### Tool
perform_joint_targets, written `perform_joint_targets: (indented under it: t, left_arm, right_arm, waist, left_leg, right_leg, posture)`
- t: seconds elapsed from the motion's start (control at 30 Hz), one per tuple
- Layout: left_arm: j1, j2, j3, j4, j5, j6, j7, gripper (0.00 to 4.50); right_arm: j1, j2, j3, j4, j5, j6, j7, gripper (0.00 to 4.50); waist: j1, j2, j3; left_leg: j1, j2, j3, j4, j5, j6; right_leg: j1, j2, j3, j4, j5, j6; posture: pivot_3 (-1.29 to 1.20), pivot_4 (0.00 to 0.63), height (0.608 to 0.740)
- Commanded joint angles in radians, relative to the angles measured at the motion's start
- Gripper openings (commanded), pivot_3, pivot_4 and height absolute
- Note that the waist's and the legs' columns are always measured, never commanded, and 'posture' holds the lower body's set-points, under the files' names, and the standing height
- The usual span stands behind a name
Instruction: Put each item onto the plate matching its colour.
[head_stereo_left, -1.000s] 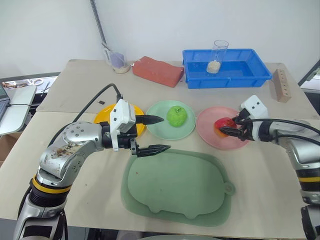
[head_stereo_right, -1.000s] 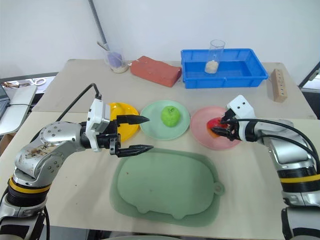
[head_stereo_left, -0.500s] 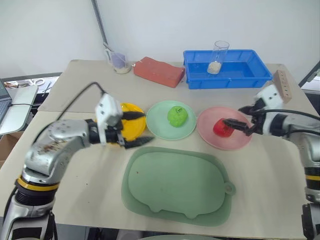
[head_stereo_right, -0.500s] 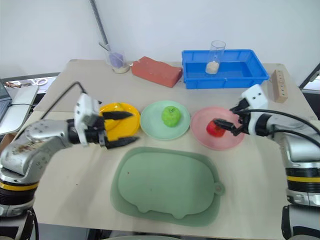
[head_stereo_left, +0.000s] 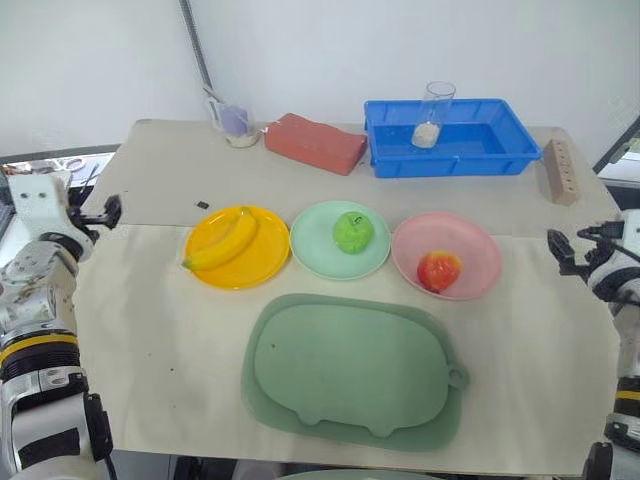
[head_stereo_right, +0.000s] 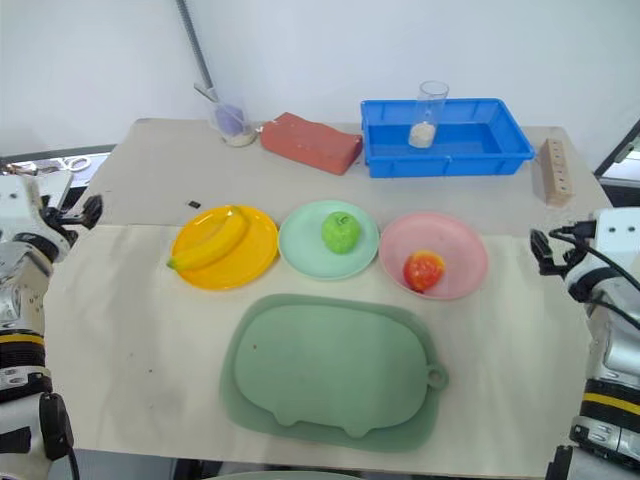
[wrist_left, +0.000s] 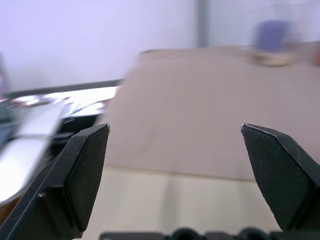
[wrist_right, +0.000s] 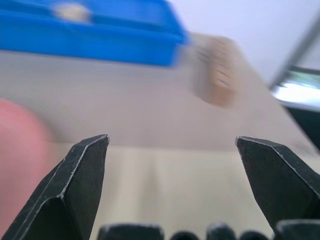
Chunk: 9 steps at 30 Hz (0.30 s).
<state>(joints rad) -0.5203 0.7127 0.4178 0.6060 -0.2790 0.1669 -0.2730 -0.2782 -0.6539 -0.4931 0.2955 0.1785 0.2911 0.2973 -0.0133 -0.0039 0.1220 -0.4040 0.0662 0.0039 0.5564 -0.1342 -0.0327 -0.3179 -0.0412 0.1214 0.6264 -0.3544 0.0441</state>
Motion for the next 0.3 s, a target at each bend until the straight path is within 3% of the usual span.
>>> perform_joint_targets:
  t: [0.03,0.3]
  left_arm:
    - [-0.011,-0.011,0.02,0.06,0.03,-0.093,0.061,4.5]
    - [-0.025,-0.03,0.012,0.108,0.03,-0.131,0.065,4.5]
  right_arm:
    - [-0.031,0.027,-0.028,0.091,-0.027,-0.118,-0.111,4.48]
    - [-0.089,0.074,-0.01,0.186,-0.01,-0.209,-0.184,4.48]
  waist:
    - [0.001,0.0,0.0]
    - [-0.004,0.001,0.0]
  left_leg:
    - [0.0,0.0,0.0,0.0,0.0,0.0]
    - [-0.001,0.0,0.0,-0.002,0.002,-0.003]
  right_leg:
    - [0.0,0.0,0.0,0.0,0.0,0.0]
    - [0.001,0.0,0.0,0.002,0.0,0.001]
  posture:
    - [0.0,0.15,0.74]
    - [0.0,0.15,0.74]
